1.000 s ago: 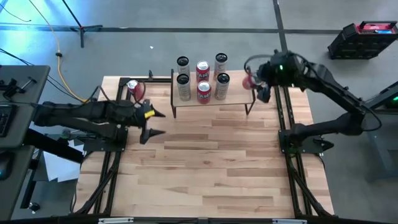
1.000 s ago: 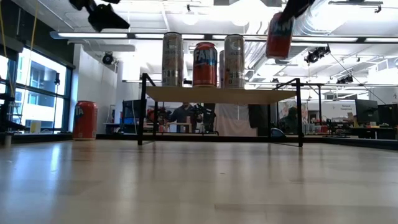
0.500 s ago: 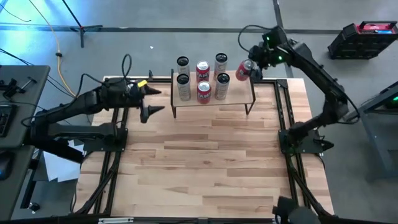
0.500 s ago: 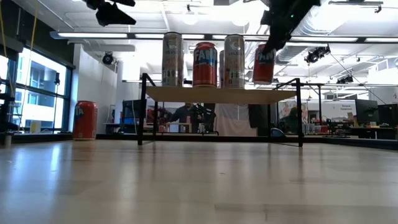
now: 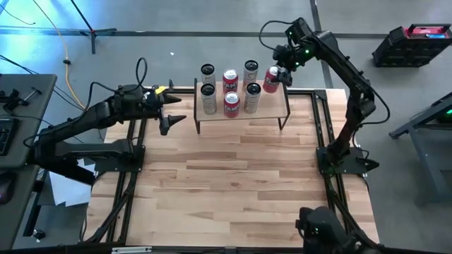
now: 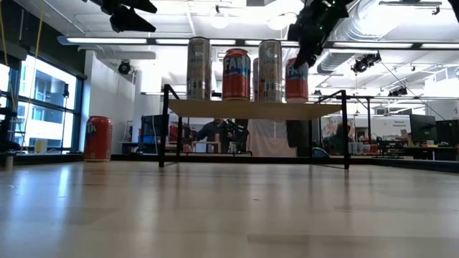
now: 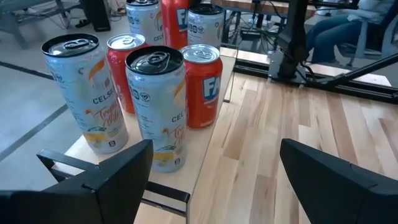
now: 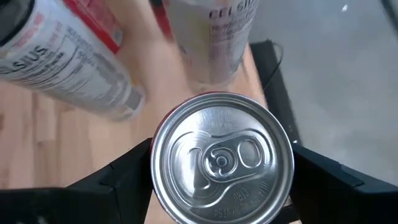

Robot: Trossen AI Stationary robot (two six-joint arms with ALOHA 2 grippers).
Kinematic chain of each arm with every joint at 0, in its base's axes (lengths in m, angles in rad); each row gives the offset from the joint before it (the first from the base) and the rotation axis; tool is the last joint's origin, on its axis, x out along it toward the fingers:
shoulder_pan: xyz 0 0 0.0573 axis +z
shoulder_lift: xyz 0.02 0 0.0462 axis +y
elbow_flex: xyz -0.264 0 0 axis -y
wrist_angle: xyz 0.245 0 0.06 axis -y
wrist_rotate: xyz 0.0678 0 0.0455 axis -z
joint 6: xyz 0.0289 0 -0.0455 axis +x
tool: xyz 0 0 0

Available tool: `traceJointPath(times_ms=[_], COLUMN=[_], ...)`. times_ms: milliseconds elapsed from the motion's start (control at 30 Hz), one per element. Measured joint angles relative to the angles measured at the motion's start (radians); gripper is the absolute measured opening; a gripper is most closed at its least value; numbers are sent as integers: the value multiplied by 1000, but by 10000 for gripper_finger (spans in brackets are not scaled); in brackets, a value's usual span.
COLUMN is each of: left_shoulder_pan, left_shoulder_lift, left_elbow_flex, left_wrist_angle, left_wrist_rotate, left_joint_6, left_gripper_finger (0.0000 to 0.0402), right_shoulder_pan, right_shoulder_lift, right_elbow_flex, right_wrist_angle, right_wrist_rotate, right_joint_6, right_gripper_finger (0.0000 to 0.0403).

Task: Place canned beverage on shelf
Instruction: Put the red soda can on the shelf

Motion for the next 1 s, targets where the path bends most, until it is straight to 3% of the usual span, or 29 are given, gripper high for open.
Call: traceJointPath(times_ms=[567,1000], left_shoulder_pan=[-1,-1], left_shoulder_lift=[0,1], left_elbow_flex=[0,0], left_wrist_angle=[21,21], left_wrist_rotate=[-2,-2], left_joint_6=[0,0], left_gripper_finger=[344,344], right_shoulder_pan=[-9,-9], right_shoulder_lift=[10,39], right_elbow_flex=[-74,-72], right_wrist_angle=[132,111], right_wrist_rotate=[22,21], right_joint_6=[-40,-9], right_gripper_finger=[288,288])
